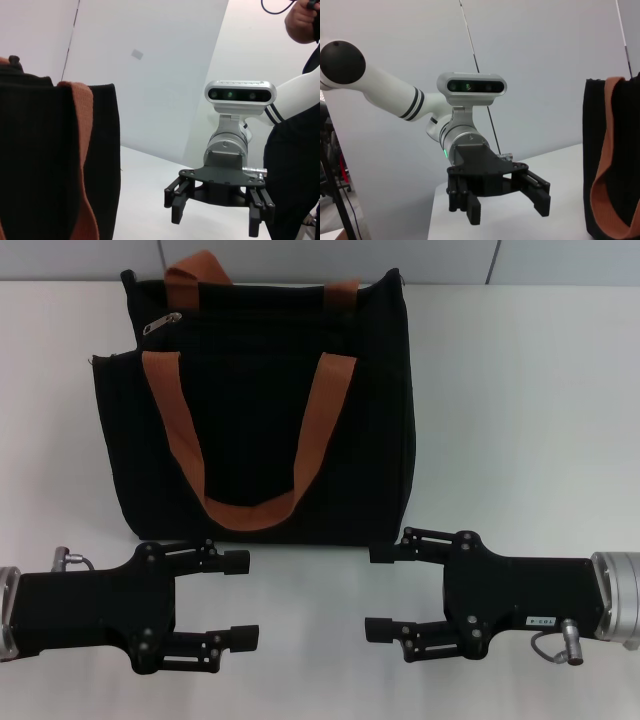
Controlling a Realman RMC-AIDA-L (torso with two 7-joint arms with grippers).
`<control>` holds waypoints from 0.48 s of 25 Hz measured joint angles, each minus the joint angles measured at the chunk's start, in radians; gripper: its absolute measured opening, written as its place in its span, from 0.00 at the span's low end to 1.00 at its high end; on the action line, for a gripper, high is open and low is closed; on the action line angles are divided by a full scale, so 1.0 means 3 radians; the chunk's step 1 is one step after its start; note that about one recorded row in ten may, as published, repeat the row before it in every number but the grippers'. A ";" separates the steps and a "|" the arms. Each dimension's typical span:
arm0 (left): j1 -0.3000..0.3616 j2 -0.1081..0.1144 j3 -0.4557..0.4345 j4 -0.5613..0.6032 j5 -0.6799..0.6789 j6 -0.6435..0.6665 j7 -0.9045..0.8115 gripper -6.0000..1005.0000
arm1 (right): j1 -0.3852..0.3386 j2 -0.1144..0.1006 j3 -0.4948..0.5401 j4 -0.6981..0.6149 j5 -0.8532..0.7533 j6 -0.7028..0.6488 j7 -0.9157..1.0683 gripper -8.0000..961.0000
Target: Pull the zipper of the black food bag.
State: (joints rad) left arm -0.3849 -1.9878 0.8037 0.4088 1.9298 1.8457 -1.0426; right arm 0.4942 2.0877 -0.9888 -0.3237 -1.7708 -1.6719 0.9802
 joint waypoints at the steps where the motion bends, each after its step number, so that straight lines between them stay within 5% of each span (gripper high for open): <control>1: 0.0000 -0.0003 0.0000 0.0002 0.0000 -0.0003 0.0002 0.81 | 0.0000 0.0000 0.0001 0.0000 0.0009 0.0000 0.0000 0.86; 12: 0.0003 -0.0001 0.0000 0.0000 0.0000 -0.0017 -0.0006 0.81 | 0.0012 -0.0001 -0.0005 0.0000 0.0018 -0.0042 0.0010 0.86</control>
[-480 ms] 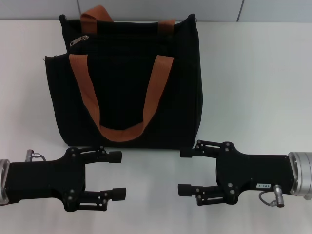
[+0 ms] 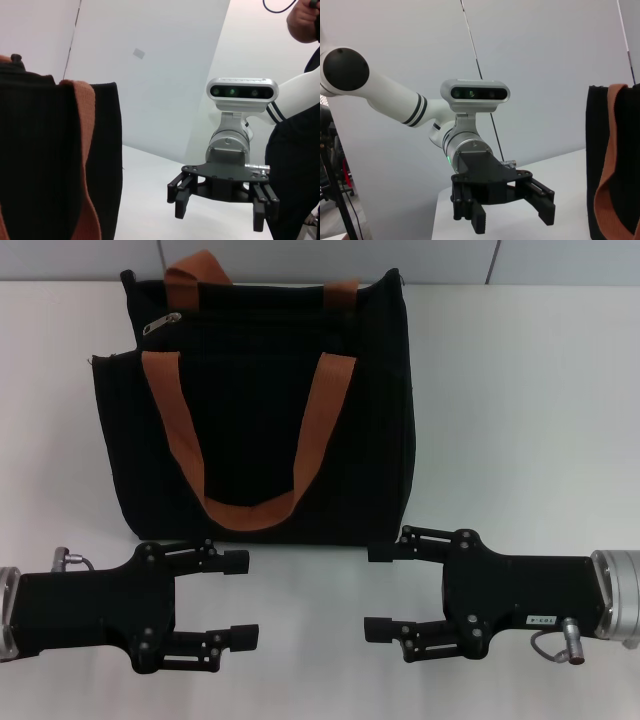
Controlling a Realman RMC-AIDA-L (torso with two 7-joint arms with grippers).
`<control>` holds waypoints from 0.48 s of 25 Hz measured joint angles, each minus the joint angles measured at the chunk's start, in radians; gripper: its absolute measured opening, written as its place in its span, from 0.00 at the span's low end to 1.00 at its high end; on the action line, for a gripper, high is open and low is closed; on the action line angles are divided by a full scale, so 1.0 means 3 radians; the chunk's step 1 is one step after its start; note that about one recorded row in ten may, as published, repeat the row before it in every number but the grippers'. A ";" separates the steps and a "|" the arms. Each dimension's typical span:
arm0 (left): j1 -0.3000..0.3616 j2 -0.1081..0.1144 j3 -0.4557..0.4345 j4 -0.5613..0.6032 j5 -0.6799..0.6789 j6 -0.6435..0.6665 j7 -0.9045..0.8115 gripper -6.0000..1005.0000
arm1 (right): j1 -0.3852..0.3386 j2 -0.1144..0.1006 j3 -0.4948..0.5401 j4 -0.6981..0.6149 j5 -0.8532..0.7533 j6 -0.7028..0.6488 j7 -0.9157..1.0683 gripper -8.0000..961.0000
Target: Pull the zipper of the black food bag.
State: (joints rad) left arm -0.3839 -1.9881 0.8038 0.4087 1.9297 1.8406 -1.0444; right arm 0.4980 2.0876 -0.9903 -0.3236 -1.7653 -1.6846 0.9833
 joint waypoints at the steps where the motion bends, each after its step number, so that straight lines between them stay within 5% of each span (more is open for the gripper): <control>1: 0.0000 -0.0001 0.0000 0.0000 0.0000 0.0000 0.0000 0.81 | 0.0000 -0.0002 0.0002 0.0000 0.0000 -0.0005 0.0000 0.86; 12: 0.0002 -0.0005 0.0000 -0.0006 0.0000 0.0000 0.0017 0.81 | -0.0003 -0.0010 0.0004 0.0000 -0.0001 -0.0026 0.0015 0.86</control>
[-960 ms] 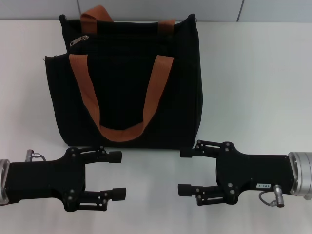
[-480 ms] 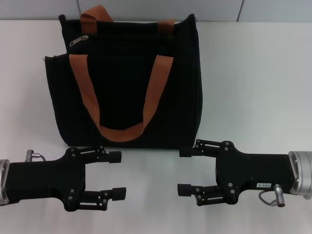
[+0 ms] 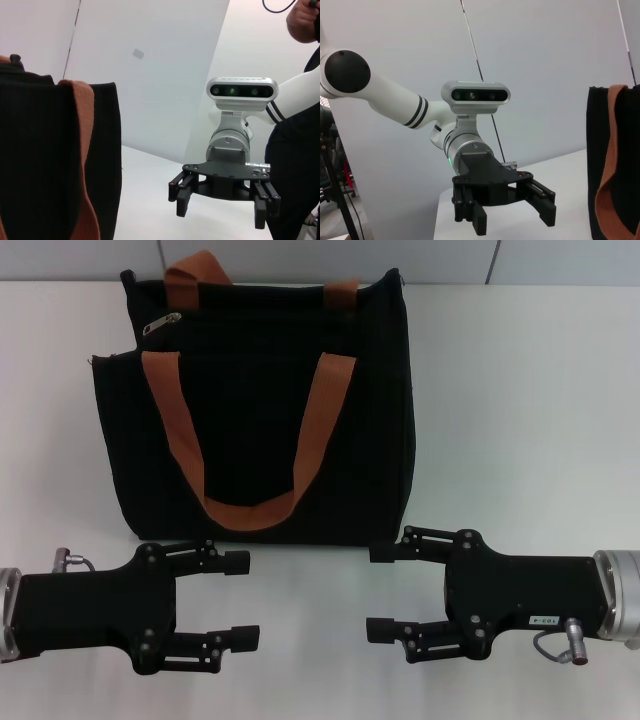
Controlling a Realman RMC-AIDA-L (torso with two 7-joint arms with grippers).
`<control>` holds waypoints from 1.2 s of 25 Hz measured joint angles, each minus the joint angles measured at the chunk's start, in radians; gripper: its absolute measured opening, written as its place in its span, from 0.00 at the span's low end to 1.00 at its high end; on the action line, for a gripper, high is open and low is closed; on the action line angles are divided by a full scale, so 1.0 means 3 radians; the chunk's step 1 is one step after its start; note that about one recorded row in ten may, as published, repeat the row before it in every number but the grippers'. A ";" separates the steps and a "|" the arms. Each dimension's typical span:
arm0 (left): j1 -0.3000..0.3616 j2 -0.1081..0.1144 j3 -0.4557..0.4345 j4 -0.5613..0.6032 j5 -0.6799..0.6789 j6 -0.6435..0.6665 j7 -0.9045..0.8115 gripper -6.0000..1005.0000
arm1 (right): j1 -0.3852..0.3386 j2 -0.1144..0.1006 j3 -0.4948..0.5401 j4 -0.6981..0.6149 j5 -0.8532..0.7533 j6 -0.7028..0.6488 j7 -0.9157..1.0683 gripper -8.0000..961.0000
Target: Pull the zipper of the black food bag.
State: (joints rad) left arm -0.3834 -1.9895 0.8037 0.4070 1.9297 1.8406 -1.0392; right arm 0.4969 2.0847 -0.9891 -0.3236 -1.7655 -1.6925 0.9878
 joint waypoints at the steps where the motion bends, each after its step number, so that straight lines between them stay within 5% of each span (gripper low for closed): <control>1: 0.0001 0.0000 0.0000 -0.0001 0.0000 0.0000 0.0000 0.81 | 0.0000 0.0000 0.0000 0.0000 0.0000 -0.0004 0.0000 0.86; 15: 0.0026 -0.0010 -0.0024 0.0015 -0.0027 0.0054 0.0009 0.80 | 0.0003 0.0000 -0.0001 0.0000 0.0000 -0.0019 0.0007 0.86; 23: 0.0026 -0.0222 -0.0917 -0.0021 -0.0194 0.0520 0.0365 0.79 | -0.0007 0.0000 0.0000 -0.0002 -0.0001 -0.0019 0.0021 0.86; 30: 0.0098 -0.0257 -0.1263 -0.0421 -0.1347 0.0478 0.0553 0.78 | -0.0016 -0.0003 0.0004 -0.0013 0.0000 -0.0021 0.0054 0.86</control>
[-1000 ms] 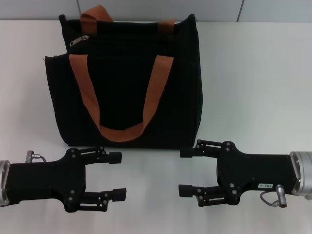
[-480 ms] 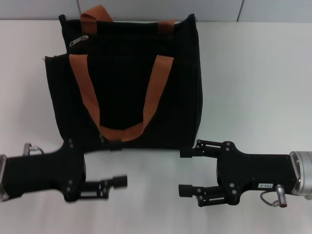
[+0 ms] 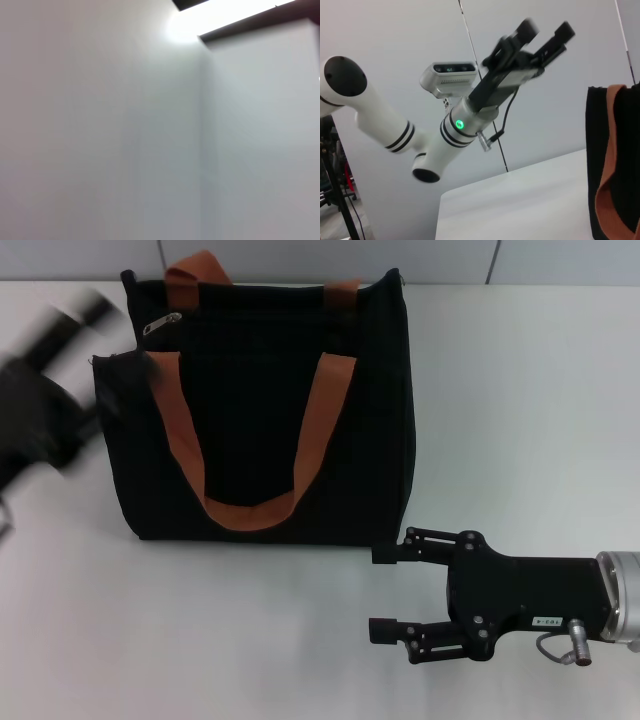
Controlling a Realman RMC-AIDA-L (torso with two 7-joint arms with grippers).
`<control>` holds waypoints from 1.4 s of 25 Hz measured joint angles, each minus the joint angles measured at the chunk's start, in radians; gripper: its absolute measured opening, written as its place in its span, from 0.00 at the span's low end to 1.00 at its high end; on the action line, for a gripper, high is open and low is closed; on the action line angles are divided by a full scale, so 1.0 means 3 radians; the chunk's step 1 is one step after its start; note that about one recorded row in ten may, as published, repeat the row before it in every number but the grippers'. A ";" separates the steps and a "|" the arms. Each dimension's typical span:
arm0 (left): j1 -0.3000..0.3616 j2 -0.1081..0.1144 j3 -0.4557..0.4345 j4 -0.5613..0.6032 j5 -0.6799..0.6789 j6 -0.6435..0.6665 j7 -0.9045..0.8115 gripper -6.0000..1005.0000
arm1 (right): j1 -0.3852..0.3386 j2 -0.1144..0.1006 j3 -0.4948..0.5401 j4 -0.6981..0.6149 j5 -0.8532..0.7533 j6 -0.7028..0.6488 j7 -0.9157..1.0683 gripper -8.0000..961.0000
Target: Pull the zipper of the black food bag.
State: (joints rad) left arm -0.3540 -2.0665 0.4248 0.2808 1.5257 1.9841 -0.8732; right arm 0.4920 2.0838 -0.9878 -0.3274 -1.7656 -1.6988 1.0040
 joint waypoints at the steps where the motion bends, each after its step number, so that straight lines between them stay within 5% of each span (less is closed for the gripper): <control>1: 0.0026 -0.0003 -0.0074 -0.0041 -0.0129 -0.0044 0.0040 0.78 | -0.0001 0.0000 0.0000 -0.0001 0.0001 0.0000 0.0002 0.86; 6: 0.0102 0.0014 -0.0335 -0.0068 -0.0293 -0.0690 0.0271 0.78 | -0.0008 -0.0002 0.0005 0.0001 0.0005 -0.0002 0.0003 0.86; 12: 0.0109 0.0199 -0.0273 0.0192 0.0170 -0.1468 0.0225 0.77 | -0.0009 -0.0005 0.0010 -0.0003 0.0006 -0.0003 0.0007 0.85; 18: -0.0017 0.0323 -0.0254 0.0319 0.0746 -0.1398 0.0047 0.76 | -0.0009 -0.0010 0.0022 -0.0017 0.0006 -0.0003 0.0040 0.85; 26: -0.0259 0.0295 -0.0021 0.0519 0.0937 -0.1473 0.0029 0.76 | -0.0009 -0.0013 0.0043 -0.0020 0.0005 -0.0006 0.0063 0.85; 35: -0.0378 0.0349 -0.0015 0.0723 0.0955 -0.1778 -0.0025 0.75 | -0.0009 -0.0012 0.0107 -0.0065 0.0005 -0.0026 0.0121 0.85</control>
State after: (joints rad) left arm -0.4675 -1.9617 0.4204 0.4977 1.8121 1.4506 -0.8808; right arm 0.4894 2.0801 -0.9558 -0.3468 -1.7641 -1.7067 1.0402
